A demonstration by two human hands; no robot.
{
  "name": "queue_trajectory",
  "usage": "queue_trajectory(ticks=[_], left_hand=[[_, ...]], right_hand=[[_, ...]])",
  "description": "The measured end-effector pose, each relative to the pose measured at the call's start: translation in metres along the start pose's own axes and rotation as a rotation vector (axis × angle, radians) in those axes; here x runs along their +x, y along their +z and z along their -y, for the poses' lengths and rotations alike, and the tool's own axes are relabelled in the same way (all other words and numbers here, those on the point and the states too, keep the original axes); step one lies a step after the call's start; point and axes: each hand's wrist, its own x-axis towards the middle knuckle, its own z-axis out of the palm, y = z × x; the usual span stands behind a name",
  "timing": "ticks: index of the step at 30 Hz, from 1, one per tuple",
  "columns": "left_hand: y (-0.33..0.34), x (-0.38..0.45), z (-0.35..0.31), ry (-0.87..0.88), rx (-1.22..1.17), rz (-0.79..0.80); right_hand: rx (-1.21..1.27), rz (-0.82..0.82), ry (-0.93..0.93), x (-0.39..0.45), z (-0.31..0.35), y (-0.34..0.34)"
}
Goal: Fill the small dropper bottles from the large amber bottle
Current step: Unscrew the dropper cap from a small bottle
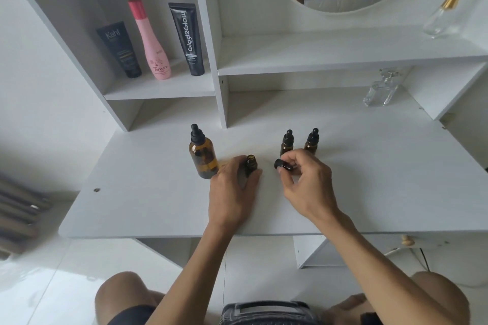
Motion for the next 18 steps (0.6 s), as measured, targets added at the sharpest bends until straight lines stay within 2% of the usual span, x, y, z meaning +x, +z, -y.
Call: queue_trajectory(ticks=[4, 18], left_hand=[[0.0000, -0.0004, 0.0002, -0.008, 0.012, 0.006], [0.0001, -0.0005, 0.0002, -0.017, 0.014, 0.010]], right_hand=[[-0.052, 0.051, -0.016, 0.0016, -0.0041, 0.0019], [-0.048, 0.040, -0.011, 0.0001, -0.0046, 0.0028]])
